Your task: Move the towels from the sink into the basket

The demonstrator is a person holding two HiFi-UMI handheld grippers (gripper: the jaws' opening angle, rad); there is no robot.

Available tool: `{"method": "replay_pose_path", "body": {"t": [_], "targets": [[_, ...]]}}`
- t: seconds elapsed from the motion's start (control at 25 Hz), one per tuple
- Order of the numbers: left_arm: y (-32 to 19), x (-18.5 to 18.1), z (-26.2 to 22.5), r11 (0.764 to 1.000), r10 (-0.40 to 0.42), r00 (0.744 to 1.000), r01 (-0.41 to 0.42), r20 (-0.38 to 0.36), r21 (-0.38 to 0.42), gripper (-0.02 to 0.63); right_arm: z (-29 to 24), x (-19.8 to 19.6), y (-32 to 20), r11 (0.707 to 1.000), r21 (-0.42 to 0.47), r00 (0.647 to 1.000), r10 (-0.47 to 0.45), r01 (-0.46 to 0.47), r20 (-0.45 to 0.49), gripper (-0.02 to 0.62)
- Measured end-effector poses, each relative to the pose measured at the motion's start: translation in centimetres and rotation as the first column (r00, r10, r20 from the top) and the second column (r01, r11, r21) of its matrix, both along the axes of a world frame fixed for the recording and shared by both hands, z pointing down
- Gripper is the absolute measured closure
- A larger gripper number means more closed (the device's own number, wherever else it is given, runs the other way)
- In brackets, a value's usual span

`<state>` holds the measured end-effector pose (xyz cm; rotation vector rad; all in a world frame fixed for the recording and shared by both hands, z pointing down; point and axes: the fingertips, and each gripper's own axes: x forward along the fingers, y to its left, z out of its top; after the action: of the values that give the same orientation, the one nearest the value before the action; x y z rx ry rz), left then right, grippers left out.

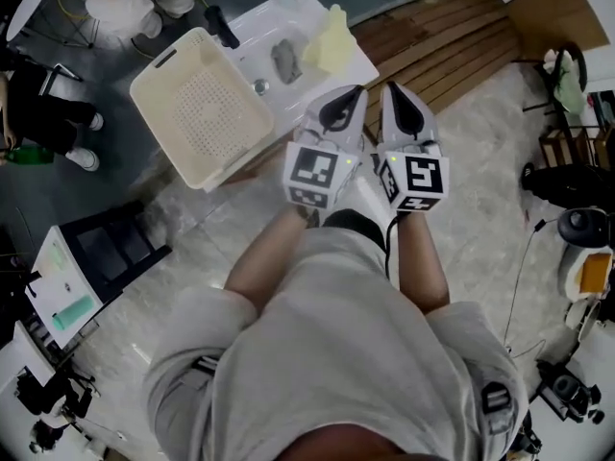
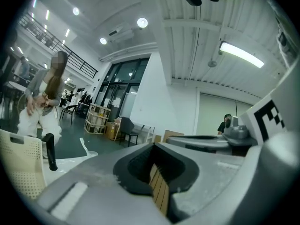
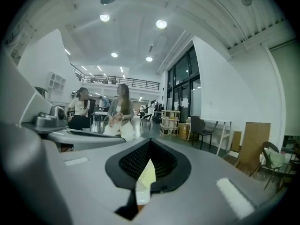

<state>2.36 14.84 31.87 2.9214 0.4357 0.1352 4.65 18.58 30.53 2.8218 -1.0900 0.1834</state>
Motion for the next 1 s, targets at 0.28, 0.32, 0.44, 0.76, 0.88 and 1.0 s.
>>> {"method": "replay_pose_path", "body": {"t": [0.28,0.32,0.44,0.76,0.88,1.0], "targets": [[-3.8,4.1,1.0,0.996,-0.083,0.996,0.084,0.026,-0.019,0.589,0.7,4.7,-3.6,0.996,-0.026,0.997,-0.080,0.081,0.020,0.589],[-4.3,4.8,1.4,0.995,-0.098,0.995,0.099,0.034,-0.022,0.589,1.0,5.5,-3.9,0.996,-0.029,0.996,-0.088,0.089,0.026,0.589],[-5.7,7.0,2.8,0.989,-0.145,0.988,0.147,0.058,-0.026,0.589,2.3,8.1,-5.1,0.990,-0.046,0.990,-0.132,0.134,0.042,0.589],[-8.7,13.5,7.1,0.958,-0.278,0.948,0.285,0.156,-0.021,0.589,6.3,15.2,-8.0,0.956,-0.090,0.957,-0.269,0.279,0.113,0.589],[-9.4,15.0,8.9,0.946,-0.313,0.929,0.323,0.198,-0.021,0.589,8.3,17.1,-8.5,0.944,-0.104,0.943,-0.294,0.312,0.157,0.589],[-9.6,15.8,10.8,0.935,-0.339,0.909,0.353,0.243,-0.016,0.589,10.6,18.2,-8.4,0.930,-0.135,0.928,-0.313,0.342,0.201,0.589]]}}
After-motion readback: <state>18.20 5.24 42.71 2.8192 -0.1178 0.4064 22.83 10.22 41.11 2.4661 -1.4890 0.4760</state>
